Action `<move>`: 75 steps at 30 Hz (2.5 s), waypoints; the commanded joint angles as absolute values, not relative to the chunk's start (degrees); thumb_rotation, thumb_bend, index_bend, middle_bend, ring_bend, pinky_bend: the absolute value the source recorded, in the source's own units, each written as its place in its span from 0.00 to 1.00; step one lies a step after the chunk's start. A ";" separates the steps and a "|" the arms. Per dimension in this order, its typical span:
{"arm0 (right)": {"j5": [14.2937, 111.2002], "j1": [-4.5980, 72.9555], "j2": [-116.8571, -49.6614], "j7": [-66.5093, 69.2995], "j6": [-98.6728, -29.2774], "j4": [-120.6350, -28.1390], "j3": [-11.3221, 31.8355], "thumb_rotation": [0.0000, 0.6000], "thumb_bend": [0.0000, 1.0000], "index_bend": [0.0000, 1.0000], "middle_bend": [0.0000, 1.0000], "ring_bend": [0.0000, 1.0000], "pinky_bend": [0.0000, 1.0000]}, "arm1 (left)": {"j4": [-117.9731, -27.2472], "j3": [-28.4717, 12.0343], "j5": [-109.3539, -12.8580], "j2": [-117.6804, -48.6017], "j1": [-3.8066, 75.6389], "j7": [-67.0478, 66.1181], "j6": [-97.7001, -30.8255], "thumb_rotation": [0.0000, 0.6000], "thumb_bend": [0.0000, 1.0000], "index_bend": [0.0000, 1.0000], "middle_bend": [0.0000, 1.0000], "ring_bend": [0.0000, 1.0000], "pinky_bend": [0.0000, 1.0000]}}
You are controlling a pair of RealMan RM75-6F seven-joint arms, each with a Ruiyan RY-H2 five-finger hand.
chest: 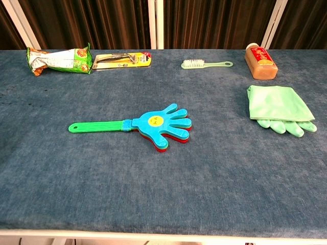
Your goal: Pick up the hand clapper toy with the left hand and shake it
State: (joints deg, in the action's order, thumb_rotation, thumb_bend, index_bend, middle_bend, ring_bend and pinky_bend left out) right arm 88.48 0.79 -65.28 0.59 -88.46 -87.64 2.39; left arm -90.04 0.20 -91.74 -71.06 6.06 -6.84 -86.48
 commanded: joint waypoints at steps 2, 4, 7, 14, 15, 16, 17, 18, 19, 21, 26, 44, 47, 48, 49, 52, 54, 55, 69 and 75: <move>88.44 0.78 -65.28 0.61 -88.44 -87.60 2.38 1.00 0.30 0.00 0.00 0.00 0.00 | -90.16 0.19 -91.60 -71.10 6.09 -7.05 -86.32 1.00 0.16 0.07 0.11 0.00 0.00; 88.40 0.76 -65.27 0.70 -88.47 -87.57 2.41 1.00 0.30 0.00 0.00 0.00 0.00 | -90.33 0.16 -91.54 -71.12 6.16 -7.22 -86.18 1.00 0.16 0.07 0.11 0.00 0.00; 88.42 0.76 -65.20 0.74 -88.55 -87.59 2.45 1.00 0.30 0.00 0.00 0.00 0.00 | -90.58 0.08 -91.63 -71.16 6.38 -7.33 -85.97 1.00 0.16 0.08 0.11 0.00 0.00; 88.01 0.88 -65.19 0.79 -88.48 -87.77 2.81 1.00 0.30 0.00 0.00 0.00 0.00 | -91.36 -0.31 -91.16 -71.97 7.36 -6.34 -84.48 1.00 0.16 0.09 0.11 0.00 0.00; 88.00 0.92 -65.18 0.69 -88.42 -87.86 2.81 1.00 0.30 0.00 0.00 0.00 0.00 | -91.61 -0.37 -91.06 -72.09 7.63 -5.99 -84.04 1.00 0.16 0.10 0.11 0.00 0.00; 88.03 0.97 -65.16 0.46 -88.32 -87.97 2.78 1.00 0.30 0.00 0.00 0.00 0.00 | -91.90 -0.49 -90.97 -72.31 8.03 -5.67 -83.46 1.00 0.17 0.10 0.11 0.00 0.00; 88.05 1.01 -65.12 0.28 -88.23 -88.06 2.75 1.00 0.30 0.00 0.00 0.00 0.00 | -92.06 -0.59 -90.95 -72.53 8.38 -5.58 -83.00 1.00 0.17 0.10 0.11 0.00 0.00; 88.06 1.04 -65.08 0.13 -88.16 -88.13 2.73 1.00 0.30 0.00 0.00 0.00 0.00 | -92.21 -0.70 -90.96 -72.80 8.76 -5.65 -82.53 1.00 0.17 0.11 0.11 0.00 0.00; 88.08 1.05 -65.03 0.04 -88.17 -88.18 2.74 1.00 0.30 0.00 0.00 0.00 0.00 | -92.48 -0.83 -91.06 -73.23 9.31 -5.81 -81.86 1.00 0.18 0.11 0.11 0.00 0.00; 88.01 1.01 -64.97 0.14 -88.24 -88.19 2.77 1.00 0.30 0.00 0.00 0.00 0.00 | -93.07 -1.09 -91.21 -74.02 10.25 -5.97 -80.81 1.00 0.18 0.11 0.11 0.00 0.00; 87.91 0.79 -64.72 0.86 -88.42 -87.81 2.72 1.00 0.30 0.00 0.00 0.00 0.00 | -94.15 -2.08 -90.57 -77.44 14.00 -3.63 -75.72 1.00 0.19 0.11 0.11 0.00 0.00; 86.52 1.06 -64.45 3.35 -87.22 -86.03 3.16 1.00 0.30 0.00 0.00 0.00 0.00 | -85.52 -8.25 -79.55 -91.25 26.84 -4.49 -58.90 1.00 0.17 0.15 0.11 0.00 0.00; 86.06 1.13 -64.51 3.52 -86.87 -85.68 3.29 1.00 0.30 0.00 0.00 0.00 0.00 | -84.05 -8.76 -77.75 -92.61 28.24 -4.43 -57.03 1.00 0.17 0.17 0.11 0.00 0.00; 85.92 1.16 -64.52 3.56 -86.75 -85.60 3.33 1.00 0.30 0.00 0.00 0.00 0.00 | -83.63 -8.84 -77.36 -92.97 28.58 -4.35 -56.63 1.00 0.17 0.17 0.11 0.00 0.00; 85.76 1.21 -64.54 3.61 -86.59 -85.49 3.39 1.00 0.30 0.00 0.00 0.00 0.00 | -83.10 -8.92 -76.83 -93.44 28.99 -4.21 -56.11 1.00 0.17 0.18 0.11 0.00 0.00; 85.50 1.39 -64.63 3.65 -86.16 -85.30 3.45 1.00 0.30 0.00 0.00 0.00 0.00 | -81.69 -9.27 -75.25 -94.78 29.93 -3.55 -54.85 1.00 0.17 0.21 0.11 0.00 0.00; 85.45 1.47 -64.72 3.69 -85.98 -85.16 3.46 1.00 0.30 0.00 0.00 0.00 0.00 | -80.76 -9.51 -74.21 -95.60 30.67 -3.11 -53.80 1.00 0.17 0.23 0.11 0.00 0.00; 85.41 1.49 -64.76 3.69 -85.91 -85.09 3.45 1.00 0.30 0.00 0.00 0.00 0.00 | -80.49 -9.64 -73.84 -95.89 30.98 -2.93 -53.42 1.00 0.17 0.24 0.11 0.00 0.00; 84.80 1.34 -64.70 4.47 -85.72 -84.35 3.55 1.00 0.30 0.00 0.00 0.00 0.00 | -77.68 -11.41 -66.83 -98.90 34.71 -3.75 -49.23 1.00 0.21 0.33 0.12 0.00 0.00; 84.66 1.36 -64.88 4.96 -85.49 -83.87 3.54 1.00 0.30 0.00 0.00 0.00 0.00 | -77.63 -11.32 -65.06 -99.15 35.28 -4.66 -49.27 1.00 0.26 0.40 0.12 0.00 0.00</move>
State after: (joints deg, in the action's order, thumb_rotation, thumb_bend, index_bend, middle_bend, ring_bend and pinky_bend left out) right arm 84.66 1.36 -64.88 4.95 -85.50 -83.88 3.54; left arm -77.64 -11.36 -65.14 -99.10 35.23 -4.59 -49.23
